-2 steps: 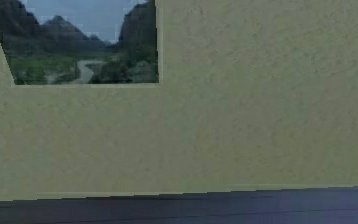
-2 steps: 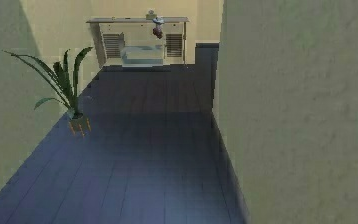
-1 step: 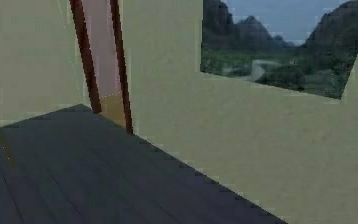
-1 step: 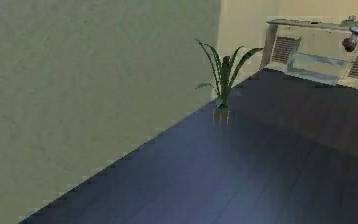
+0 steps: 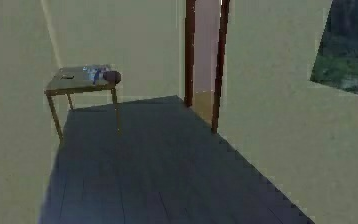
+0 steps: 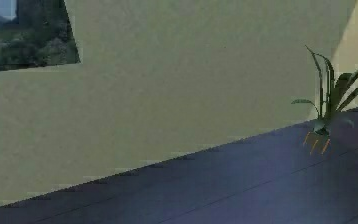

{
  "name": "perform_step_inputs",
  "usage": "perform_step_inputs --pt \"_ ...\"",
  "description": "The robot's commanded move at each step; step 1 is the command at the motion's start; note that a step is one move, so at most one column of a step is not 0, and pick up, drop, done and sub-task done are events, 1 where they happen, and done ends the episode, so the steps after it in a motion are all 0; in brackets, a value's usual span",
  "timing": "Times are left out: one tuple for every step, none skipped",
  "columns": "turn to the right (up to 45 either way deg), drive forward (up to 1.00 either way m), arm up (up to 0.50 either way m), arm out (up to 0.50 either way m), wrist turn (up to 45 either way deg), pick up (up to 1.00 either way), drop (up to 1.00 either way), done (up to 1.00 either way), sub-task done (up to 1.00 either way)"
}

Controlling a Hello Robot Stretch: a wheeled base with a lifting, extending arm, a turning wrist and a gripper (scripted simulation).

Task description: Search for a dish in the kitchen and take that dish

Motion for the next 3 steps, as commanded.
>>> perform_step_inputs --pt "0.0 1.00 0.00 0.00 0.0 0.00 0.00 0.00 0.00" --pt "0.0 1.00 0.00 0.00 0.0 0.00 0.00 0.00 0.00" --pt "-6.0 0.00 0.00 0.00 0.0 0.00 0.00 0.00 0.00"
